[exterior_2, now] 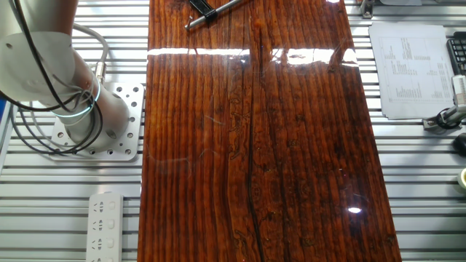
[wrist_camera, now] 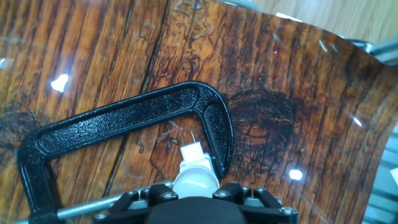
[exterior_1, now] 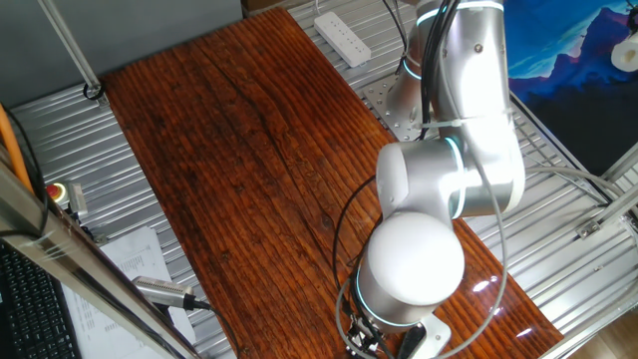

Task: Install the light bulb by rotating it

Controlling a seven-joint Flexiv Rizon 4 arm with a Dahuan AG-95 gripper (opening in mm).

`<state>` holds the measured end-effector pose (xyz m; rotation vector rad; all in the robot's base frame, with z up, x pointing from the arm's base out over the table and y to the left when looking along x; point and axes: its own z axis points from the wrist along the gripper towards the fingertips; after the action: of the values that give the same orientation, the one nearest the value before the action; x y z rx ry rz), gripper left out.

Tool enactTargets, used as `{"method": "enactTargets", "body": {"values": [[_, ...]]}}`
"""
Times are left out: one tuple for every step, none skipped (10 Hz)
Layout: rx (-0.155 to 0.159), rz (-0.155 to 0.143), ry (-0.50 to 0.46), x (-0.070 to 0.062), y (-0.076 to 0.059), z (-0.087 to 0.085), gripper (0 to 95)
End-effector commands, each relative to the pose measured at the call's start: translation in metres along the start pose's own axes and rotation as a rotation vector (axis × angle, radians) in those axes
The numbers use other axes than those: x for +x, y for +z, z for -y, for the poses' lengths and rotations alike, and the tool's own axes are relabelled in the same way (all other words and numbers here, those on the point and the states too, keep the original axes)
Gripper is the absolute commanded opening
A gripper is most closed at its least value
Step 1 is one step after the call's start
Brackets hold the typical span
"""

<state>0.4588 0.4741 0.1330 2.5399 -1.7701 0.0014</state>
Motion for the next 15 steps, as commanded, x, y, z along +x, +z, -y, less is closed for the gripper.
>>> {"method": "enactTargets", "body": {"values": [[0.002, -0.001, -0.002, 0.002, 0.001, 0.000, 57.0], [0.003, -0.002, -0.006, 0.003, 0.002, 0.000, 57.0], [0.004, -0.002, -0.007, 0.004, 0.003, 0.000, 57.0], [0.006, -0.003, -0.008, 0.004, 0.004, 0.000, 57.0], [0.009, -0.004, -0.012, 0.004, 0.006, 0.000, 57.0], [0.014, -0.001, -0.013, 0.005, 0.009, -0.001, 57.0], [0.016, -0.004, -0.017, 0.005, 0.010, -0.001, 57.0], [0.017, -0.005, -0.022, 0.006, 0.010, -0.001, 57.0], [0.021, -0.008, -0.024, 0.008, 0.011, -0.002, 57.0], [0.024, -0.006, -0.023, 0.010, 0.013, -0.002, 57.0], [0.027, -0.005, -0.024, 0.011, 0.015, -0.002, 57.0], [0.028, -0.001, -0.024, 0.011, 0.017, -0.002, 57.0], [0.031, 0.005, -0.024, 0.011, 0.019, -0.002, 57.0], [0.034, 0.012, -0.020, 0.011, 0.021, -0.002, 57.0], [0.037, 0.019, -0.017, 0.010, 0.022, -0.002, 57.0]]}}
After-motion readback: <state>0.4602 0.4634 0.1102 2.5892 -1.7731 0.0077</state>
